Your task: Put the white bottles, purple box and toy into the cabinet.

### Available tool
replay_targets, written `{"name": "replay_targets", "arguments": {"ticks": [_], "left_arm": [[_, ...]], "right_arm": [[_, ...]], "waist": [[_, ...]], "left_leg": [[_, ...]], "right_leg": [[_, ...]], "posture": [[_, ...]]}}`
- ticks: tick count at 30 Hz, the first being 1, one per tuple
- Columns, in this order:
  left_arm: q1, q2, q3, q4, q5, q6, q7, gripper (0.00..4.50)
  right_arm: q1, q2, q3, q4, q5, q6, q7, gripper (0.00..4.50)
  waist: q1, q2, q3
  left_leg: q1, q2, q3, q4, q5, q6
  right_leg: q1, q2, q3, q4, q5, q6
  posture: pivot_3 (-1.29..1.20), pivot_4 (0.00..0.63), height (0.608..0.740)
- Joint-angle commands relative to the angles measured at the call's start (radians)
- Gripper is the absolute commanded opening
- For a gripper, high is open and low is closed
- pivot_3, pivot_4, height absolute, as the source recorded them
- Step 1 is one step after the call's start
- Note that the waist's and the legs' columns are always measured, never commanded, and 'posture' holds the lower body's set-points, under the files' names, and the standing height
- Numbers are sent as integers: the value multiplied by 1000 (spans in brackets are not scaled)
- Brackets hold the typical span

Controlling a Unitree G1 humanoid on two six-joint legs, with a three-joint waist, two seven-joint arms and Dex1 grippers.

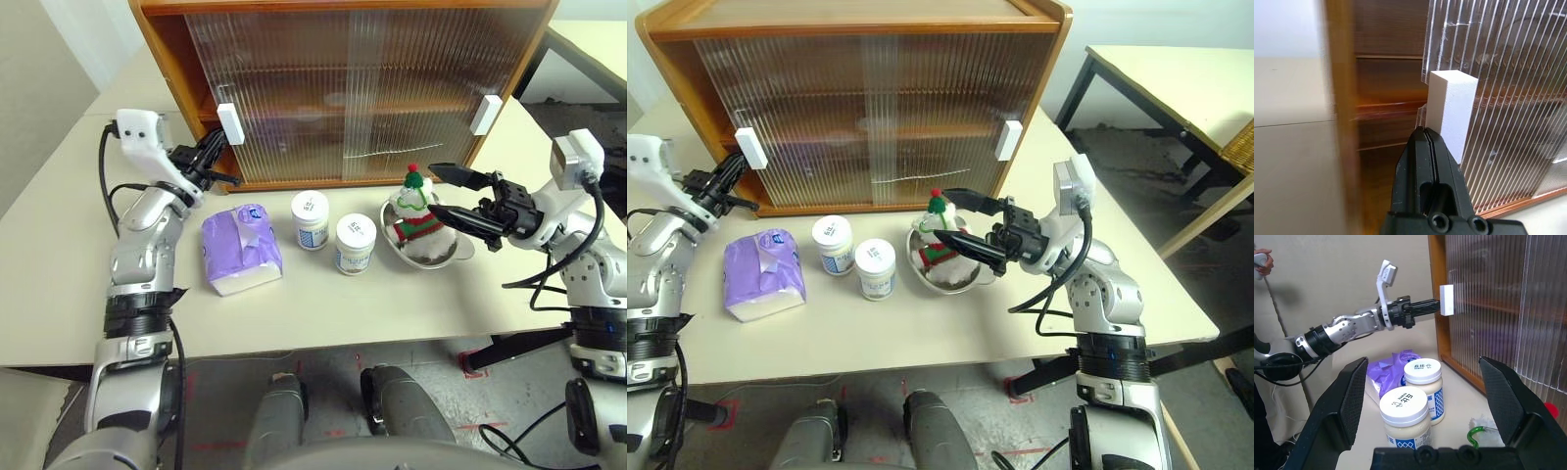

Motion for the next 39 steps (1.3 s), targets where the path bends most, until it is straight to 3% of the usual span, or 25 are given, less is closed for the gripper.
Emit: {"name": "replay_targets", "arguments": {"ticks": [1,25,35,39], "left_arm": [[-21,-24,-35,28,18,-14,-15,47],[-170,-182,-174,203,71,-71,-87,47],[-214,-200,-183,259,86,-95,-108,47],[-182,-161,-160,201,80,-42,-107,47]], "right_arm": [[-3,10,-4,-14,10,-6,-28,4500],[53,-1,-2,-71,-3,-40,-99,4500],[66,-14,8,-73,-3,-29,-104,4500],[68,-12,13,-72,-6,-30,-103,4500]], "waist": [[-2,0,0],[-37,0,0],[-54,0,0],[-59,0,0]], "left_leg": [[0,0,1,0,0,0],[2,0,9,4,3,5],[1,-1,11,4,3,6],[1,-2,12,4,3,7]], "right_leg": [[0,0,0,0,0,0],[8,0,1,-10,5,15],[9,0,1,-11,5,17],[9,1,-2,-11,5,19]], "posture": [[-224,92,740],[-276,95,740],[-280,100,740],[-272,101,740]]}}
